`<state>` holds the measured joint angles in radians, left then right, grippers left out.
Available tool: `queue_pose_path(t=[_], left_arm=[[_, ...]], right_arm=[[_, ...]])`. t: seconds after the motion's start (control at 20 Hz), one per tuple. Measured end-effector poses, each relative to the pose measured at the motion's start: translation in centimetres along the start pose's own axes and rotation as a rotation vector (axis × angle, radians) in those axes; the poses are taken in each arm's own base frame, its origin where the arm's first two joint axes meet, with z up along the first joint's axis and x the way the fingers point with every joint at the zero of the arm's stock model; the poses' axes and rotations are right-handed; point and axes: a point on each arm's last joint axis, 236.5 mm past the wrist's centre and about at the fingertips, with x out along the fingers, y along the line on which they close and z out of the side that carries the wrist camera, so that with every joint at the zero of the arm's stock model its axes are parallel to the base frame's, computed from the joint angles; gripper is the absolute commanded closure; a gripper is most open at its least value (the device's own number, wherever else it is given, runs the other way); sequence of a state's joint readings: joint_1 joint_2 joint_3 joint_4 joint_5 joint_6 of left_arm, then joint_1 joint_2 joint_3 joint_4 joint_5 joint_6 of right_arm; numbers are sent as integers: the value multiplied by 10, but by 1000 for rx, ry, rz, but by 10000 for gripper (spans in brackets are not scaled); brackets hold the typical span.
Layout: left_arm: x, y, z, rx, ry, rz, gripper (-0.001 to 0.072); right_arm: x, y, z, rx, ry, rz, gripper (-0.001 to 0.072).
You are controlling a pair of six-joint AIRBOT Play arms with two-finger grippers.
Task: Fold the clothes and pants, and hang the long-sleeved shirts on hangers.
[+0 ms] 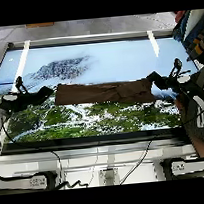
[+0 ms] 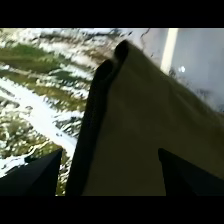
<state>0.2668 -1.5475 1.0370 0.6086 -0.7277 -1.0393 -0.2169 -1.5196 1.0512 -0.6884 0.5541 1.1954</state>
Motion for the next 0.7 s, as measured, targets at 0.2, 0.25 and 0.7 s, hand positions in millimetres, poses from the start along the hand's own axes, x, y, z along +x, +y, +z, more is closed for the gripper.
queue_pose_path(t=[0.2,0.25,0.7], left_arm=[[21,10,-30,-16,109,-19,18],[26,8,-34,-17,119,-33,19],[64,-19,-46,101,132,-53,515]], right_arm=[[-1,5,-15,-1,62,24,52],[-1,8,-20,-6,82,32,52],[6,50,-67,-131,219,109,169]])
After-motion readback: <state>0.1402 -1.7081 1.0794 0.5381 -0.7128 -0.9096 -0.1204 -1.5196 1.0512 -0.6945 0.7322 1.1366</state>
